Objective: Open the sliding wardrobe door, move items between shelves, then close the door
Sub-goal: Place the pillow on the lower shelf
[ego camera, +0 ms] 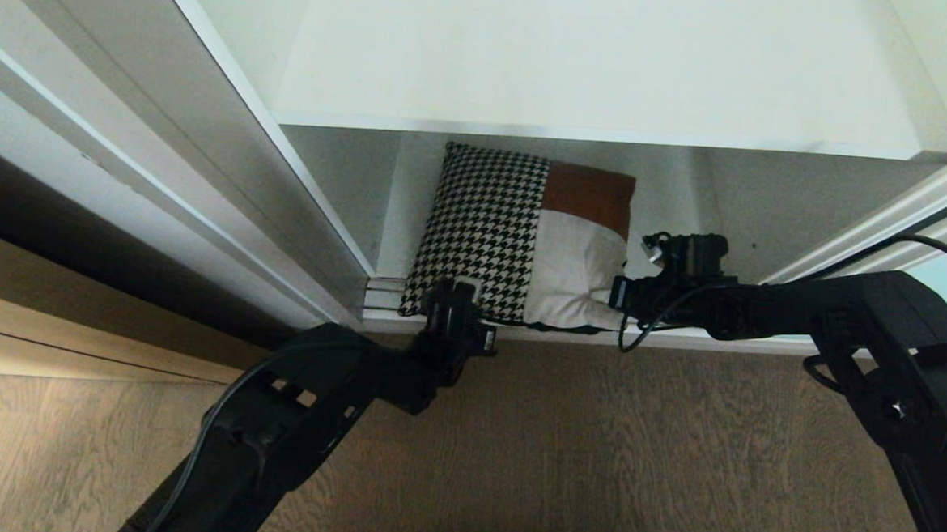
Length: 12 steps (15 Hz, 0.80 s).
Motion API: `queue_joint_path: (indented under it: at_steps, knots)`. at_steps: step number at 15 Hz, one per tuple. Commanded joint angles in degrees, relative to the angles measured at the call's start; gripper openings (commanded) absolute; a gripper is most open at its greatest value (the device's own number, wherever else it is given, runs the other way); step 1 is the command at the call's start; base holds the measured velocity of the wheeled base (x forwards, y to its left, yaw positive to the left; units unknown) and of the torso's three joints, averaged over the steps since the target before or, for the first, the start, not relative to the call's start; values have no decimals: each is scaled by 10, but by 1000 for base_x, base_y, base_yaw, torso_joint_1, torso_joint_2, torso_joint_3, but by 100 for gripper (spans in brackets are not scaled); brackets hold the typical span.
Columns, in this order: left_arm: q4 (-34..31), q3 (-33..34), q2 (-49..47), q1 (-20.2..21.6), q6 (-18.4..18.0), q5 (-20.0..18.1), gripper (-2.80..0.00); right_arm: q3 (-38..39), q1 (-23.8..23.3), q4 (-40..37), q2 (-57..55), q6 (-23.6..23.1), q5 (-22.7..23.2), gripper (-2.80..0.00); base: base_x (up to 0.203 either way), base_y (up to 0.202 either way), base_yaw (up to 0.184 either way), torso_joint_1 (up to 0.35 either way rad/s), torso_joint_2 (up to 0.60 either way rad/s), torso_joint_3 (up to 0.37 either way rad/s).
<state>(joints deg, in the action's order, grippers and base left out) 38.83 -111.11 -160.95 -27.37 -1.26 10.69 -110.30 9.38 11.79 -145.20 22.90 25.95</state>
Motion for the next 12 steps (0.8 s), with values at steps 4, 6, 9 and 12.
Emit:
queue_joint_path:
  at_steps: [4, 6, 9, 12]
  knots:
    - [-1, 0, -5, -5, -1, 1, -280, -1, -3, 7, -2, -1, -1, 0, 0, 0, 0, 0, 0, 0]
    - [-2, 0, -5, -6, -1, 0, -280, 5, -7, 10, 7, -1, -6, 0, 0, 0, 0, 0, 0, 0]
    - [-7, 0, -6, -12, -1, -1, -280, 49, -11, 22, 40, -6, -12, 0, 0, 0, 0, 0, 0, 0]
    - [-15, 0, -4, -12, -2, -1, -280, 84, -11, 55, 60, -4, -13, 0, 0, 0, 0, 0, 0, 0]
